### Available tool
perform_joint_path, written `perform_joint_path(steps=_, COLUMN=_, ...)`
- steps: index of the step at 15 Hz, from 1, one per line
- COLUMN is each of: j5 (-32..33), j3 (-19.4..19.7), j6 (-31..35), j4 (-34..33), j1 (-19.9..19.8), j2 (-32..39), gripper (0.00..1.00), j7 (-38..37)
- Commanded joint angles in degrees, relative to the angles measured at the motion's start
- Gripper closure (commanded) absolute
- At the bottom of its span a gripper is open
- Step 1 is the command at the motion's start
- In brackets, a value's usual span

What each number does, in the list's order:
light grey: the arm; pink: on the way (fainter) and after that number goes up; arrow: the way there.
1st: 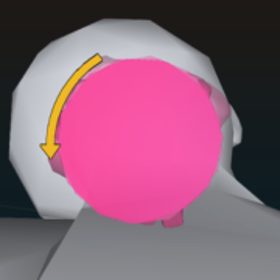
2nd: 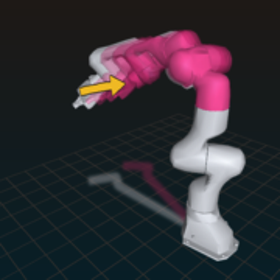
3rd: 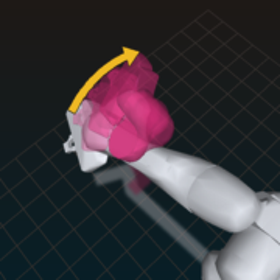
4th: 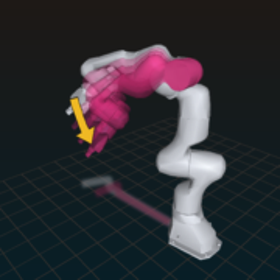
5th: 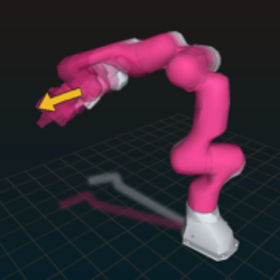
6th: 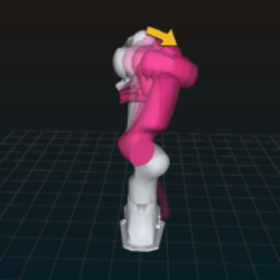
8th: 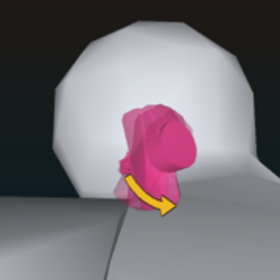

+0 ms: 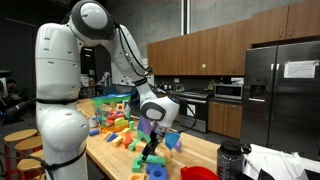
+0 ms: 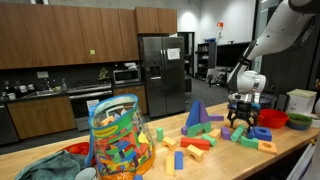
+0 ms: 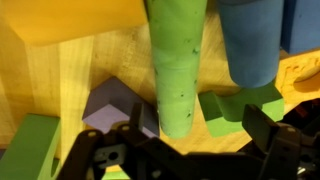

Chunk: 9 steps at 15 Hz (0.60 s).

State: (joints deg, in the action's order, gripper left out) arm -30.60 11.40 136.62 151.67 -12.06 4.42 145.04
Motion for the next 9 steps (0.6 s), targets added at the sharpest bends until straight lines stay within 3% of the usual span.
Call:
perform_joint_path(steps=1, j5=1.3, j3=-0.9, j6=-0.7, j4=-1.6, j1=-0.5, j2=0.8, gripper=0.0, j7=-0.5)
perform_joint_path(steps=9, j5=0.1, j3=-1.5, j6=-2.3, j4=-4.1, j1=-1.1, j2=2.3, gripper=0.0, j7=0.8)
